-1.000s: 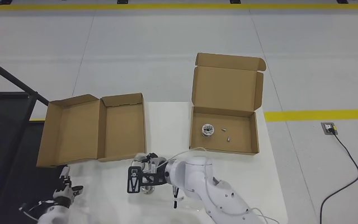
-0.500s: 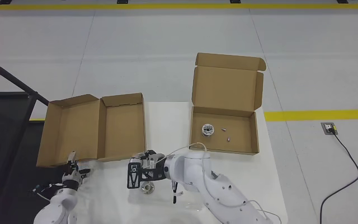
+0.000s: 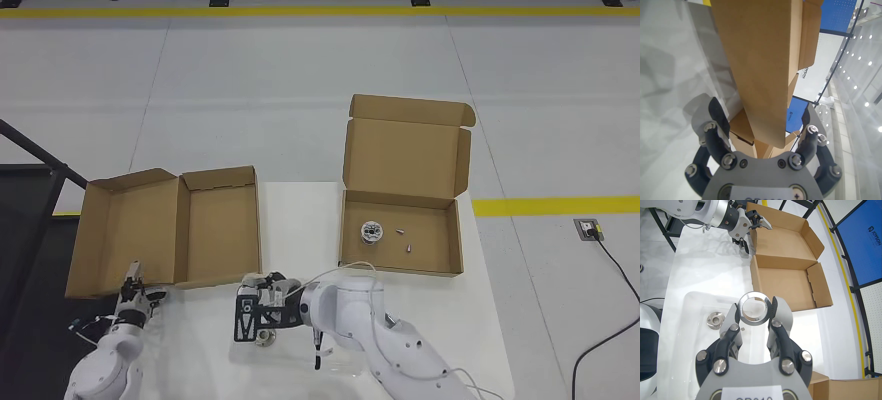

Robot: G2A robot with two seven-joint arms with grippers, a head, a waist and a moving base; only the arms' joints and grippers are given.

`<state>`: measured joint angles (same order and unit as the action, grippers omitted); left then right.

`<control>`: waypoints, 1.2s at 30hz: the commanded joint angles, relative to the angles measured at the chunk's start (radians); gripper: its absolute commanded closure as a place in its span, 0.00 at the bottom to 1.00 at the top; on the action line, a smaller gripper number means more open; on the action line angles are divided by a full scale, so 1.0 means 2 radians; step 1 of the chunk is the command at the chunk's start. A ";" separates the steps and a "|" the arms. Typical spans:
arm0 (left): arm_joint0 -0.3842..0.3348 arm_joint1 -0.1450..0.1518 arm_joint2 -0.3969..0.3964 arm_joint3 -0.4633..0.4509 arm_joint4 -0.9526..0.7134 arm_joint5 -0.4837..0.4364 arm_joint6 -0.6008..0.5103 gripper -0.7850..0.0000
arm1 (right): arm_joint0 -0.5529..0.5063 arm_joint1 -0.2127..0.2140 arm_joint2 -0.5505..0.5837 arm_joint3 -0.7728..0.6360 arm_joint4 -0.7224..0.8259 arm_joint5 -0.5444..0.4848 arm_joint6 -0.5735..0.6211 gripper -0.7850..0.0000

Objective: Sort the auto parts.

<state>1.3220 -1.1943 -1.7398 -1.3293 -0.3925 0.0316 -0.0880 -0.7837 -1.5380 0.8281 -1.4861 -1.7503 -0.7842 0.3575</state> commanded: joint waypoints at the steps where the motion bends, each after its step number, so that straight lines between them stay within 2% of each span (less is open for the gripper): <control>1: 0.001 0.001 -0.003 0.003 0.000 -0.003 -0.007 0.53 | 0.002 0.000 -0.001 0.002 0.002 -0.001 0.001 1.00; 2: 0.001 0.001 -0.004 0.004 0.000 -0.004 -0.012 0.58 | 0.003 -0.001 -0.002 0.004 0.003 -0.001 0.001 1.00; 4: 0.000 0.002 -0.006 0.006 0.003 -0.007 -0.023 0.60 | 0.006 -0.001 -0.003 0.007 0.006 -0.001 0.001 1.00; 22: -0.015 0.005 0.005 0.009 0.044 -0.030 -0.072 0.54 | 0.015 -0.002 -0.007 0.018 0.018 0.000 0.004 1.00; 36: -0.022 0.012 0.004 0.015 0.079 -0.076 -0.150 0.63 | 0.024 -0.003 -0.011 0.026 0.028 -0.002 0.011 1.00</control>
<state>1.2781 -1.1718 -1.7274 -1.3016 -0.2378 -0.1151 -0.3712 -0.7376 -1.5437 0.8075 -1.4365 -1.6957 -0.7886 0.3788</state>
